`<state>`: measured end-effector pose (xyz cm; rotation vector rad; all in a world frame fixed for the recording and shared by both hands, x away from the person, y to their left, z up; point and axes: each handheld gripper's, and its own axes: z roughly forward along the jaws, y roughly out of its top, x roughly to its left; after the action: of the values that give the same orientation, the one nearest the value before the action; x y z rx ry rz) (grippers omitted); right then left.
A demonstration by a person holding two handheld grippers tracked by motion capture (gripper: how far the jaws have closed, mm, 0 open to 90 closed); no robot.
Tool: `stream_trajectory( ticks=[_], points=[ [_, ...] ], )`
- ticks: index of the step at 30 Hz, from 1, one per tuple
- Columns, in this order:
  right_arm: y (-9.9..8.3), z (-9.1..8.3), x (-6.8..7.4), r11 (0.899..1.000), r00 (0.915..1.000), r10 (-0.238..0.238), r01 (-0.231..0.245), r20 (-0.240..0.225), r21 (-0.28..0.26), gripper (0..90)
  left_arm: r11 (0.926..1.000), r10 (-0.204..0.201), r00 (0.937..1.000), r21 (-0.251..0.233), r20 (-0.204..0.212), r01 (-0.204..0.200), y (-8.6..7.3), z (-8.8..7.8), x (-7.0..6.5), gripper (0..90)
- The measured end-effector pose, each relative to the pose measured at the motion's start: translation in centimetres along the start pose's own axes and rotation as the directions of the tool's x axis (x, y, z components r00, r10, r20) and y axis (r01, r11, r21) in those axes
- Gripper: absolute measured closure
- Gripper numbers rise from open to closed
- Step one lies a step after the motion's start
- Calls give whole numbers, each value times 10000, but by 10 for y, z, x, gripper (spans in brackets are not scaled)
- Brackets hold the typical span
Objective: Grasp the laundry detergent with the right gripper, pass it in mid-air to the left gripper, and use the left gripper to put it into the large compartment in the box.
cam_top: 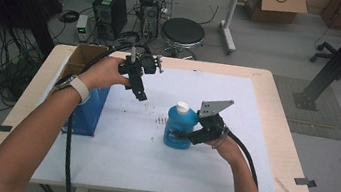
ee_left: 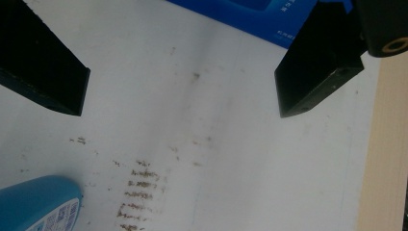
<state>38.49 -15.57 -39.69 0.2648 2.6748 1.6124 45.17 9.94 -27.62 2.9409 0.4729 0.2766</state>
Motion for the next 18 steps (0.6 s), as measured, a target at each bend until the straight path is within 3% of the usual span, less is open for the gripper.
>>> stream_trajectory(
  ticks=[18],
  points=[
    [0, -1, -2, 9998, 9998, -174, 174, -16, -41, 427, 10000, -20, 10000, 18, 18, 20, 0, 1, 1, 56]
  ],
)
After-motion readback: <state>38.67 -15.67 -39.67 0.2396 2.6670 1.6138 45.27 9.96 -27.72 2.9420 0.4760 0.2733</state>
